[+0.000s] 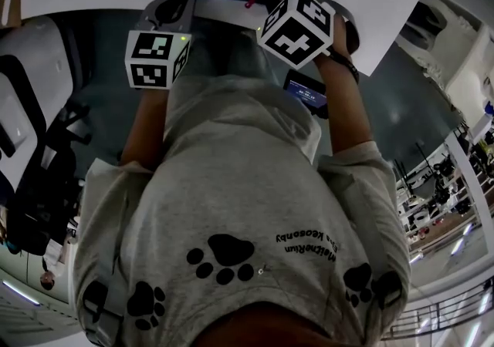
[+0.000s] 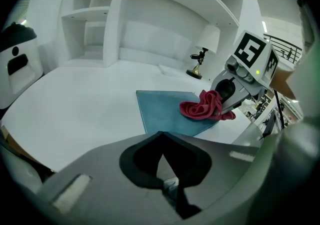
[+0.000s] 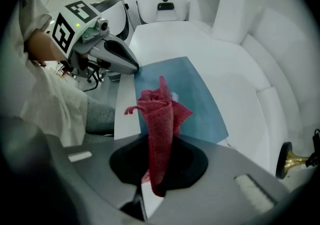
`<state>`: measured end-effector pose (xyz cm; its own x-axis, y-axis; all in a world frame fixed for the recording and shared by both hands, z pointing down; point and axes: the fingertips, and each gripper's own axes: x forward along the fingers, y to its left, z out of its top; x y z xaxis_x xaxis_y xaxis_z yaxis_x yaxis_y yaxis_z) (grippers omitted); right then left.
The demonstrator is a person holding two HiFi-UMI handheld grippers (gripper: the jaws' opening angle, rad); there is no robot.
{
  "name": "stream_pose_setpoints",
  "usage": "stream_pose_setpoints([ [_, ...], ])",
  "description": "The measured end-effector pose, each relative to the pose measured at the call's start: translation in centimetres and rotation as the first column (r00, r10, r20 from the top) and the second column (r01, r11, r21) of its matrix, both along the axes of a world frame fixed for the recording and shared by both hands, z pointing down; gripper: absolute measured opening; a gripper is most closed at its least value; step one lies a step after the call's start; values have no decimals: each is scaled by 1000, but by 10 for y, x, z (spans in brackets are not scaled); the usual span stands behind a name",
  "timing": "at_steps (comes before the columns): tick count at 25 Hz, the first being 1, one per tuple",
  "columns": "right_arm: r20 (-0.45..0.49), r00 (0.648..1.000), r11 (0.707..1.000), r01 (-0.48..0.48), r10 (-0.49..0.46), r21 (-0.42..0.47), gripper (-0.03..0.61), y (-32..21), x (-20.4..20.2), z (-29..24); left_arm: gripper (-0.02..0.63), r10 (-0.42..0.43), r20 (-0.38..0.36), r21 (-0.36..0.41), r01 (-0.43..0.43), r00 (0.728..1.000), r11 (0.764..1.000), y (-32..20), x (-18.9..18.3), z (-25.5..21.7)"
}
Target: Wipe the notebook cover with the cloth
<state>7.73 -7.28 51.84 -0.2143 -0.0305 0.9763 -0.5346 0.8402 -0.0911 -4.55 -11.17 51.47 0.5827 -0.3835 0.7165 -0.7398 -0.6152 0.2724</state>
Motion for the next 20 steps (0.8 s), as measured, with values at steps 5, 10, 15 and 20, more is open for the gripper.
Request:
stream_pose_setpoints([
  [5, -33, 999, 1000, -29, 30, 4, 43, 8, 28, 0, 0, 3, 5, 2, -3, 1000, 1000, 1, 1, -1],
  [10, -62, 996, 998, -65, 64, -3, 43, 14, 47, 5, 0, 9, 13, -6, -9, 1000, 1000, 0, 1, 2],
  [15, -55, 989, 990, -141, 141, -11, 43, 18, 58, 4, 0, 18, 21, -6, -18, 1000, 1000, -2, 1, 2],
  [20, -4, 968, 968, -250, 250, -1, 44, 20, 62, -10, 0, 27, 31, -13, -27, 999, 1000, -1, 0, 4],
])
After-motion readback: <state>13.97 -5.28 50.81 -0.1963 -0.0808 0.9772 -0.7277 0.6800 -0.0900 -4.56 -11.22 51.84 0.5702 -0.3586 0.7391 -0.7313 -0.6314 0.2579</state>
